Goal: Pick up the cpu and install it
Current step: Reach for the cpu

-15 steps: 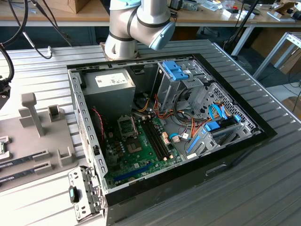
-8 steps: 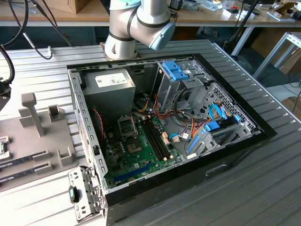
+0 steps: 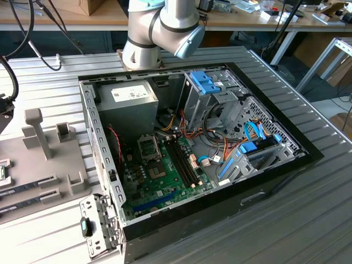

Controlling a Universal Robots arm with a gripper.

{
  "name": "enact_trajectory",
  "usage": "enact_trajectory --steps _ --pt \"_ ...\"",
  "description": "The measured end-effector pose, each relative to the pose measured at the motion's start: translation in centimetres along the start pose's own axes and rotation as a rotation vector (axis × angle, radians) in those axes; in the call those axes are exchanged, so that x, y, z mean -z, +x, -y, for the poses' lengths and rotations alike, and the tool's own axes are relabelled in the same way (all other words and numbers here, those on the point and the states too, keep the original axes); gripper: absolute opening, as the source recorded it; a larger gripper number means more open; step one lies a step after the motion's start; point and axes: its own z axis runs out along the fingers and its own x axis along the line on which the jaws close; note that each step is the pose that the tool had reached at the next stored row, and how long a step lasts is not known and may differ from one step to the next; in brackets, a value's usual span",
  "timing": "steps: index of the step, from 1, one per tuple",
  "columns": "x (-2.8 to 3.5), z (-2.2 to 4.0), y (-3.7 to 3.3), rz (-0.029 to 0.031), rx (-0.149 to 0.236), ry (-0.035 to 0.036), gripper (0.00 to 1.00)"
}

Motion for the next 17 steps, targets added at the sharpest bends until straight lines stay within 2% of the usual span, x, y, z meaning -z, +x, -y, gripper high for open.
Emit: enact_trajectory --steps 17 --pt "-0.45 0.02 0.01 0.0 0.0 0.0 0.11"
